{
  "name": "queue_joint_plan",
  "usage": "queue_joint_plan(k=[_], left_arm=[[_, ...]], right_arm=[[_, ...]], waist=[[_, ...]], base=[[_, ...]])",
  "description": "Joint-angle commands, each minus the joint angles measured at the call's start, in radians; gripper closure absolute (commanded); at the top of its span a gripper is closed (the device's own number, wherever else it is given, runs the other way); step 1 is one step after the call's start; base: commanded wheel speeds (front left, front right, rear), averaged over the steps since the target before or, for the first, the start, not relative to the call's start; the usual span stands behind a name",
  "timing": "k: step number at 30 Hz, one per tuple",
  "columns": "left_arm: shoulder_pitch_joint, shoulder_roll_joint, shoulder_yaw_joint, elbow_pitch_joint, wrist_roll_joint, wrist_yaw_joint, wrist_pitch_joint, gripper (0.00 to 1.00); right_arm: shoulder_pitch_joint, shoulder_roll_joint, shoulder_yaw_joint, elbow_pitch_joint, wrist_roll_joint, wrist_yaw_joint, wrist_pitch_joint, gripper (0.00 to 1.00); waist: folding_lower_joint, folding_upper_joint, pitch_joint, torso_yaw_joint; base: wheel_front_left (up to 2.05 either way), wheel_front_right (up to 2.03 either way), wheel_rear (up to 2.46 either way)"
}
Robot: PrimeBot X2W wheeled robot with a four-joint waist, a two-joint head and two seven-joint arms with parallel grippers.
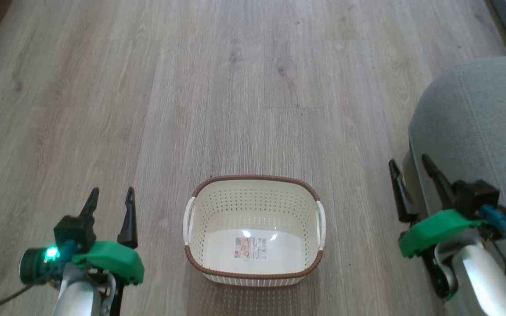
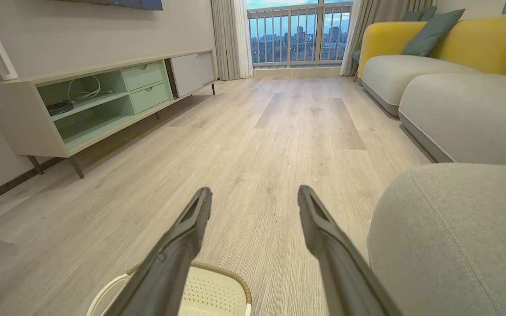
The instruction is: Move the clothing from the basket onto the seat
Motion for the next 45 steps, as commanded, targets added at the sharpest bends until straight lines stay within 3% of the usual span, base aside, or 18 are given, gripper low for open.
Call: queue_joint_plan(k=[1,24,33,34,45], left_arm=[[-0.021,0.003,0.047,-0.029,0.008,0.000,-0.010,0.00],[0.068,-0.037,0.142,-0.034,0.044,-0.032,-0.010,0.00],[0.069,-0.041,0.140,-0.027,0.028,-0.069,-0.010,0.00],[0.090,-0.044,0.109,0.004,0.031,-0.071,0.001,1.00],[0.096,-0.049,0.119,0.052,-0.060,-0.075,0.035,1.00]], right_arm=[[-0.010,0.006,0.024,-0.024,0.007,0.000,-0.009,0.00],[0.044,0.042,0.028,0.035,0.017,0.000,-0.009,0.00],[0.032,0.046,0.029,0.050,0.027,0.000,-0.009,0.00],[0.070,0.041,0.012,0.079,0.023,0.000,0.000,1.00],[0.097,0.046,0.001,0.109,0.105,0.000,0.029,1.00]], waist=[[0.0001,-0.0001,-0.004,-0.003],[0.0001,-0.0001,-0.023,-0.016],[0.0001,-0.0001,-0.023,-0.018],[0.0001,-0.0001,-0.022,-0.017],[0.0001,-0.0001,-0.021,-0.020]], base=[[0.00,0.00,0.00],[0.00,0.00,0.00],[0.00,0.00,0.00],[0.00,0.00,0.00],[0.00,0.00,0.00]])
